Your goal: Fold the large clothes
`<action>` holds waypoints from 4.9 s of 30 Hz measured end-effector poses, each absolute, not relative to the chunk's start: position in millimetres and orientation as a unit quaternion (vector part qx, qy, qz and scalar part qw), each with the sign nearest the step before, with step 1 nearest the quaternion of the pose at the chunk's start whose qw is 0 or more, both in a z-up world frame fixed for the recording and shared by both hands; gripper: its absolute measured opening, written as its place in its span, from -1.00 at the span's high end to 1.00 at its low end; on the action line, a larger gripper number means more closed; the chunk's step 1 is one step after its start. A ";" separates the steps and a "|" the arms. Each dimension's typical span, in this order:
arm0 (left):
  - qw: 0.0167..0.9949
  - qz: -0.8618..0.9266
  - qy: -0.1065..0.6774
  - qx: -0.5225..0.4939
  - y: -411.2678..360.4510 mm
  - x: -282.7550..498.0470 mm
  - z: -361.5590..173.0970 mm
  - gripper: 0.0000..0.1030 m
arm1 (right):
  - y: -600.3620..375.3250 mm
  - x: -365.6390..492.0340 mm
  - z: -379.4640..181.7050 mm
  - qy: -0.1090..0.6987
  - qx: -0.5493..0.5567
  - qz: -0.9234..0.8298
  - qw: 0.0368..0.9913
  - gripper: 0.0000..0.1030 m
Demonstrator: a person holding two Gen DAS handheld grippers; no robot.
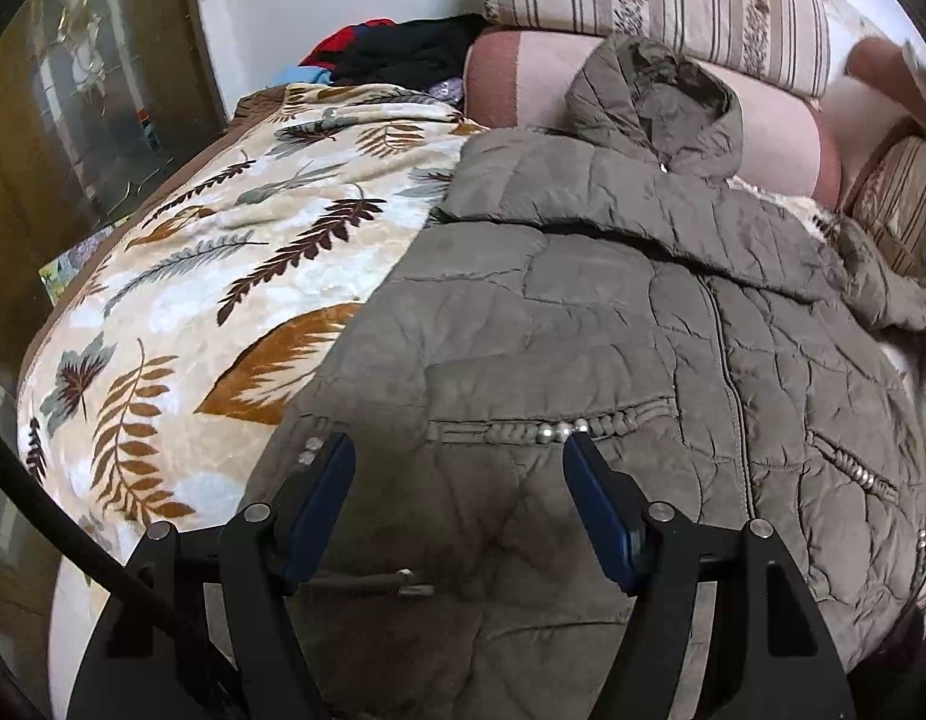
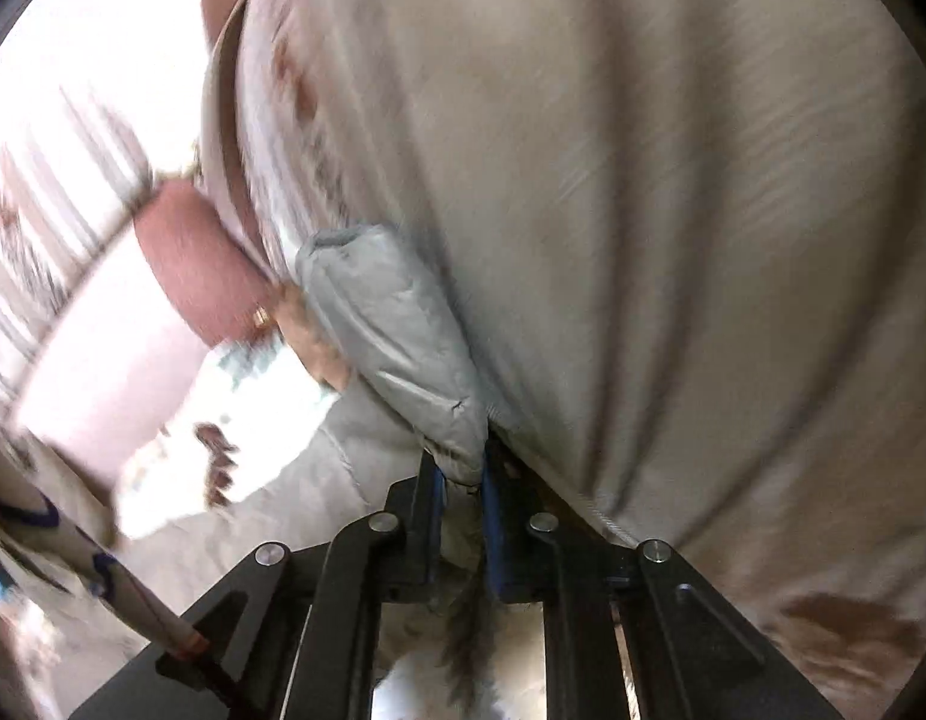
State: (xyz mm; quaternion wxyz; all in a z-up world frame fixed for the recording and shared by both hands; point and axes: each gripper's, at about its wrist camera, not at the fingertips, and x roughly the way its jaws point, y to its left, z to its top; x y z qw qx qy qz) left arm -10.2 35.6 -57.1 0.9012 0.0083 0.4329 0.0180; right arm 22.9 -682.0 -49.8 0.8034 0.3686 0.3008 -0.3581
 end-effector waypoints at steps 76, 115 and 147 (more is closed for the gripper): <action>0.855 -0.083 0.508 -0.069 -40.1 258.2 -46.8 -0.73 | -399.2 41.1 -61.4 0.301 0.228 -0.103 0.920 -0.66; 0.893 -0.006 0.451 0.008 28.9 199.9 -32.3 -0.50 | -380.0 70.1 -103.6 0.362 0.183 -0.128 0.905 -0.66; 0.860 -0.099 0.498 -0.047 85.9 109.2 -136.8 -0.33 | -404.7 44.1 -144.3 0.488 0.259 -0.092 0.828 0.70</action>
